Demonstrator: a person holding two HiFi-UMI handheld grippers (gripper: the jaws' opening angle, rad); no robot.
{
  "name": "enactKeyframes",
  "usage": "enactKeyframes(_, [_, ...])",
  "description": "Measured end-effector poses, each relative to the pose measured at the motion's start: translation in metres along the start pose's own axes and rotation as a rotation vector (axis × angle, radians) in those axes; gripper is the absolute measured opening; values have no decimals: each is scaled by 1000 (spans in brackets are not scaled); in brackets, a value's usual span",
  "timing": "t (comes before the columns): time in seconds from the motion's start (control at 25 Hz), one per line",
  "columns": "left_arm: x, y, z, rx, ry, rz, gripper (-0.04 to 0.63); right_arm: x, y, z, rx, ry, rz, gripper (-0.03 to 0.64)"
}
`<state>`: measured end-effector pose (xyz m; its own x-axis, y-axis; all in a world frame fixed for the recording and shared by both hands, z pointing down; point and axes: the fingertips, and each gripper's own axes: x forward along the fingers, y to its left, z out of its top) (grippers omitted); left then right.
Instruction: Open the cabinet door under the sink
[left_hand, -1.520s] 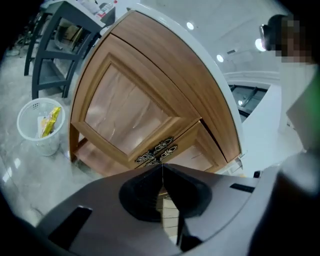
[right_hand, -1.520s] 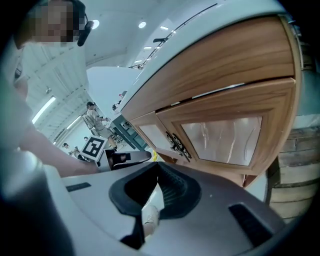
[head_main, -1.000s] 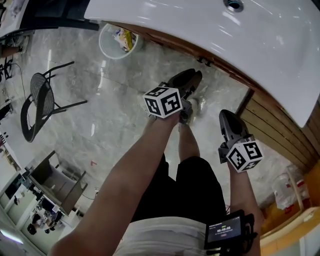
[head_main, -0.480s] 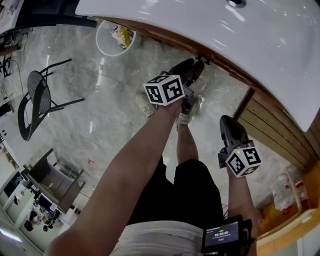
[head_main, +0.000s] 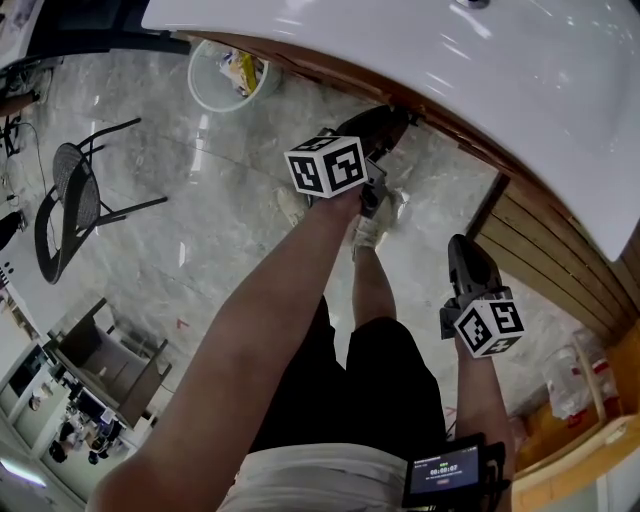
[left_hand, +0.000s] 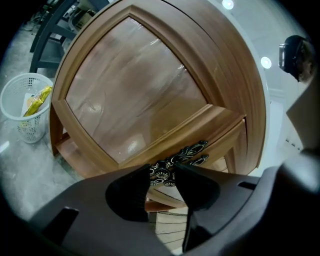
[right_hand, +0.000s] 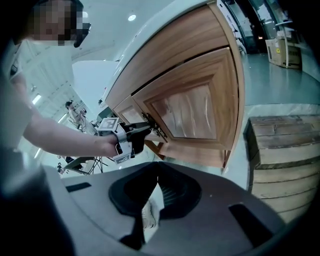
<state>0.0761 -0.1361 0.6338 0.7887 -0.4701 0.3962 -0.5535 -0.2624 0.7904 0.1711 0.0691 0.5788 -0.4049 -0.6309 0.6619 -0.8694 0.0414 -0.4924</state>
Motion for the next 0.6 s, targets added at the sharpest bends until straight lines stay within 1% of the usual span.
enactKeyframes(0.08, [2, -2, -1, 19, 5, -5, 131, -1, -3, 1, 14, -5, -14, 14])
enactKeyframes(0.2, [4, -2, -2, 46, 18, -14, 126, -2, -6, 2, 23, -7, -23, 14])
enactKeyframes(0.28, [5, -1, -3, 90, 46, -6, 120, -2, -7, 2, 18, -7, -25, 14])
enactKeyframes(0.32, [5, 0, -3, 115, 64, 3, 96, -2, -7, 2, 15, -6, -27, 14])
enactKeyframes(0.44, [6, 0, -4, 149, 104, 10, 91, -4, -8, 0, 12, -3, -37, 14])
enactKeyframes(0.52, [5, -1, -4, 157, 113, 15, 89, -3, -6, 0, 11, 0, -36, 14])
enactKeyframes(0.6, [4, -1, -5, 186, 119, 24, 89, -2, -4, 0, 7, 3, -30, 14])
